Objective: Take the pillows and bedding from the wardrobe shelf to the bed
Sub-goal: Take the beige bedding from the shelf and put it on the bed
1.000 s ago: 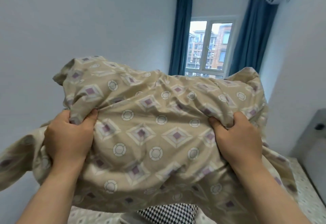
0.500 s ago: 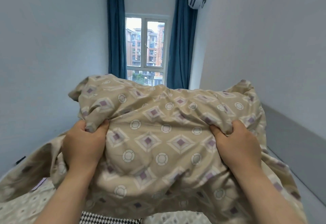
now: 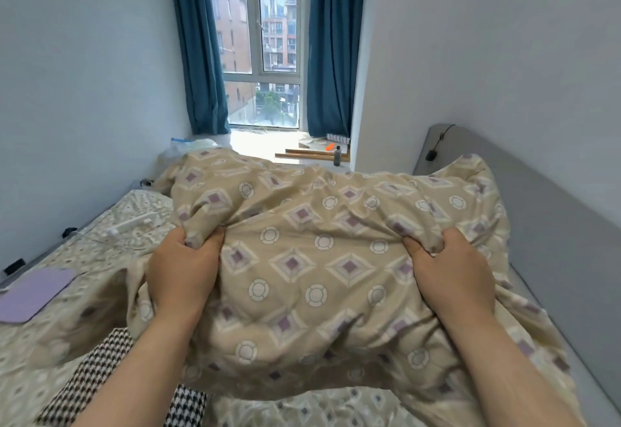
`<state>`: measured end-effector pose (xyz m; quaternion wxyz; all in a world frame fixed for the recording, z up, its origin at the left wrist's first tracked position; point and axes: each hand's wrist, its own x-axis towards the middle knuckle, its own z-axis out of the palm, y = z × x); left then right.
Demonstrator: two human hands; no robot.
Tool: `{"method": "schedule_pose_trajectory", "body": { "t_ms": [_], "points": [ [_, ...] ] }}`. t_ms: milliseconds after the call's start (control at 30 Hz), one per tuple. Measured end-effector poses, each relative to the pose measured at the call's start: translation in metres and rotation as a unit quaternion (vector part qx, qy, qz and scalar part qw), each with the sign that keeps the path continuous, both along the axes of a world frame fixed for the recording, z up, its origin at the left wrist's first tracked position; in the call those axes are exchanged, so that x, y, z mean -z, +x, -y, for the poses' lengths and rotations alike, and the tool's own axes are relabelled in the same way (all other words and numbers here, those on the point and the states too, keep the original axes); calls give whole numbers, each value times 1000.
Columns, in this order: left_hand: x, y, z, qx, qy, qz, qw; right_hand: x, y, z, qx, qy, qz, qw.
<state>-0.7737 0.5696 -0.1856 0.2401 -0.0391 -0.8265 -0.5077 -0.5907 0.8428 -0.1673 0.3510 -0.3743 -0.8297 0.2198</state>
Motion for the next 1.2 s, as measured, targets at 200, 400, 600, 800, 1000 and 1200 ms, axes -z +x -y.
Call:
{"method": "schedule_pose_trajectory", "body": {
  "t_ms": [200, 400, 600, 800, 1000, 1200],
  "points": [
    [105, -10, -79, 43, -31, 93, 994, 97, -7, -64, 27, -37, 82, 996],
    [218, -36, -123, 83, -53, 158, 982, 213, -26, -105, 46, -89, 140, 985],
    [358, -51, -132, 101, -72, 224, 967, 349, -40, -119, 47, -111, 187, 975],
    [461, -46, -114, 86, -120, 295, 944, 455, -37, -103, 49, -162, 242, 955],
    [520, -48, -104, 84, -165, 330, 926, 522, -37, -92, 42, -220, 302, 927],
    [553, -39, -94, 114, -259, 374, 883, 548, -34, -91, 39, -238, 348, 906]
  ]
}}
